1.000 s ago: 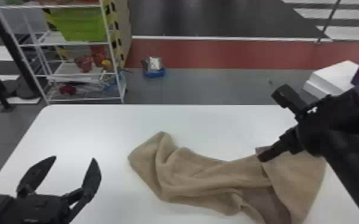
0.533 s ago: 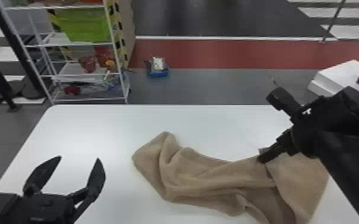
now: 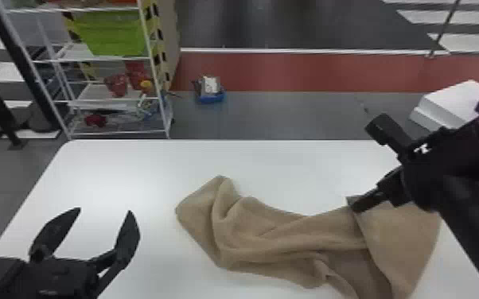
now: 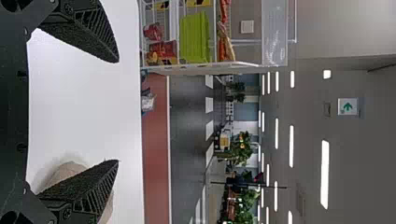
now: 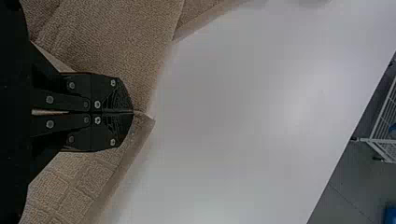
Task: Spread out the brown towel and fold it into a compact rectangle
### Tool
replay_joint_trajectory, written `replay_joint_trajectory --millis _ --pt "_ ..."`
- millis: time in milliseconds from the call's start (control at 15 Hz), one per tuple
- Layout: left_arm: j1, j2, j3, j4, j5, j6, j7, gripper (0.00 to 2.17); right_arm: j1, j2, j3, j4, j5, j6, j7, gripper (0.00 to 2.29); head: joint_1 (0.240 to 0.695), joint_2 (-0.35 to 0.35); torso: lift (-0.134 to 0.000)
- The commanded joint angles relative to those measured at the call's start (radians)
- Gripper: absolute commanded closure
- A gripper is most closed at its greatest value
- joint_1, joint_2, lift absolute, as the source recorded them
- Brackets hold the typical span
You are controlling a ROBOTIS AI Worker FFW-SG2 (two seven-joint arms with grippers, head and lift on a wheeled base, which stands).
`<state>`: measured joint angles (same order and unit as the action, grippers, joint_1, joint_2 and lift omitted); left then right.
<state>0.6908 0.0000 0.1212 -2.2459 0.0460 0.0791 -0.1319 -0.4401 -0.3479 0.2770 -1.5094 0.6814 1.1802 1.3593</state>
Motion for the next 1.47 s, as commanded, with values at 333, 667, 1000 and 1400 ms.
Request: replay_joint_trajectory --millis 333,667,1000,1400 --pt "0.003 -0.003 -0.005 -0.001 -0.002 0.0 -0.002 0.12 0.121 -0.051 -0.432 -0.35 -0.413 0.111 0.004 1.29 0.695 -0.026 -0.124" --pt "0.004 -0.003 -0.005 -0.001 -0.008 0.0 -0.034 0.12 0.181 -0.066 -0.756 -0.468 -0.677 0.163 -0.034 1.29 0.695 -0.089 -0.124" --pt "-0.014 -0.003 -0.002 0.025 -0.003 -0.006 -0.037 0.12 0.57 -0.085 -0.877 -0.7 -0.669 -0.162 0.003 1.29 0.695 -0.149 -0.124" --pt "-0.054 -0.003 0.002 0.081 0.012 -0.006 -0.049 0.12 0.776 -0.171 -0.881 -0.577 -0.431 -0.589 0.008 1.29 0.695 -0.219 -0.124"
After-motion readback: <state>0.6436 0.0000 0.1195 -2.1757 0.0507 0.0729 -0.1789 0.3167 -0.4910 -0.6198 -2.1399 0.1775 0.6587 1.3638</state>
